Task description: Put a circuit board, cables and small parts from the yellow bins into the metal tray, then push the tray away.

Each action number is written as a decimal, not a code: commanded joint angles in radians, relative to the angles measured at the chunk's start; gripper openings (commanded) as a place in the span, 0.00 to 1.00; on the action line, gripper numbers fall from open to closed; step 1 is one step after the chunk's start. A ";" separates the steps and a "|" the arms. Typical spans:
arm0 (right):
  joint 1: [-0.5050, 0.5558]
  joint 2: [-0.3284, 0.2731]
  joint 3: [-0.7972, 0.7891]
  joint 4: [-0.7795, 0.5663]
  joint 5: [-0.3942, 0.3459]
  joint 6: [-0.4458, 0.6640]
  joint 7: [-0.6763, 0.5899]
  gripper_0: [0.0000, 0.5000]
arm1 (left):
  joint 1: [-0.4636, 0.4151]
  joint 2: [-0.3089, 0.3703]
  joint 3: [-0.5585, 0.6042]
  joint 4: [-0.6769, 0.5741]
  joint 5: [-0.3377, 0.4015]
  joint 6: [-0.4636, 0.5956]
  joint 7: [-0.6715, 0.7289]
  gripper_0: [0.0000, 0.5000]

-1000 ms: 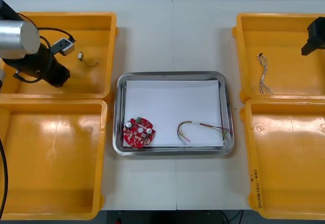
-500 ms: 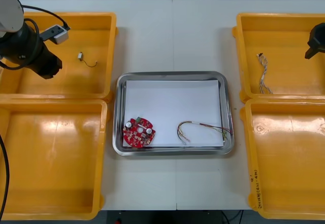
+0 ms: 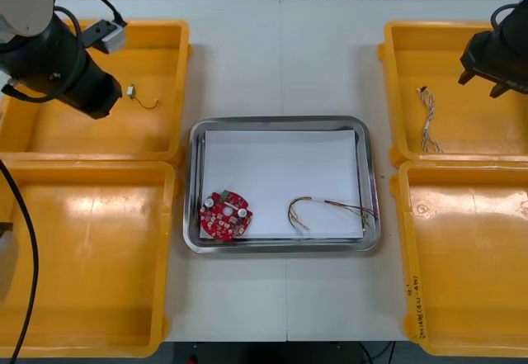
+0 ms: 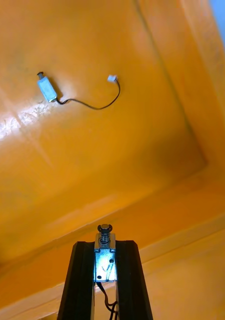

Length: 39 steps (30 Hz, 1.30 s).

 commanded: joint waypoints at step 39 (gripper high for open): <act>-0.018 0.139 0.074 0.175 0.076 -0.267 0.234 1.00 | 0.001 -0.160 -0.444 -0.151 -0.030 -0.066 0.610 0.00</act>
